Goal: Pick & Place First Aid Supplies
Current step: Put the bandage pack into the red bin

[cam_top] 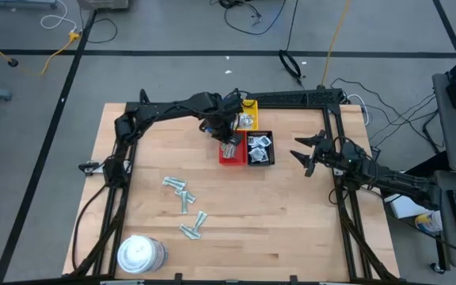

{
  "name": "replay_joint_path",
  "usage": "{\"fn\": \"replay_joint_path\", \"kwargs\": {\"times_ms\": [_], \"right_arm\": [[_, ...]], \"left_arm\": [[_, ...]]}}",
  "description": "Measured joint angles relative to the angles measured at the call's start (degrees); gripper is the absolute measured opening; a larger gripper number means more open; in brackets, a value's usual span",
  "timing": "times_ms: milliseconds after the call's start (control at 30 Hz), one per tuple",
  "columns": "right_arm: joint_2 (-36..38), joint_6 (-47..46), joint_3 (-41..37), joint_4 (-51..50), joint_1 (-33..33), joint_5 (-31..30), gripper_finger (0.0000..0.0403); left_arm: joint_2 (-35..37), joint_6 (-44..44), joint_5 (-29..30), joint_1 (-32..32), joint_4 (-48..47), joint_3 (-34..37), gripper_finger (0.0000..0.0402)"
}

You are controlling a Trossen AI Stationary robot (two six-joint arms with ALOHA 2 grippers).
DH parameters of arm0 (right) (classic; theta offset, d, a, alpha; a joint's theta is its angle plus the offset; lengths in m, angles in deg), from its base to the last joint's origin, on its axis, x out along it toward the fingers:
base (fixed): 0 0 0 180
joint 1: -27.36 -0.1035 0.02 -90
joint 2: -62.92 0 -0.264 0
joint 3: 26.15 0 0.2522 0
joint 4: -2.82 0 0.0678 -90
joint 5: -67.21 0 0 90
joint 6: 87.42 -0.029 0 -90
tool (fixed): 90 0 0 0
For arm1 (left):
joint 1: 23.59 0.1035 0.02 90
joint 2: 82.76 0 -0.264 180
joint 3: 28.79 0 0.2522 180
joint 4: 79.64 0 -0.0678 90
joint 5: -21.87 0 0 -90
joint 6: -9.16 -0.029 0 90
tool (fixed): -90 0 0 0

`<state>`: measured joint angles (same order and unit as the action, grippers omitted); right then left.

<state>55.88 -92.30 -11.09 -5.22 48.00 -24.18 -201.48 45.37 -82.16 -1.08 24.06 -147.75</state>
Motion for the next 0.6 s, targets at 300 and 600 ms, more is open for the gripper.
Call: {"fn": "replay_joint_path", "kwargs": {"times_ms": [300, 600], "right_arm": [[0.0, 0.0, 0.0, 0.0, 0.0, 0.0, 0.026], [0.0, 0.0, 0.0, 0.0, 0.0, 0.0, 0.026]], "left_arm": [[-5.2, 2.2, 4.0, -0.6, 0.4, 0.0, 0.0001], [-8.6, 5.2, 2.9, -1.8, 6.0, 0.0, 0.0002]]}}
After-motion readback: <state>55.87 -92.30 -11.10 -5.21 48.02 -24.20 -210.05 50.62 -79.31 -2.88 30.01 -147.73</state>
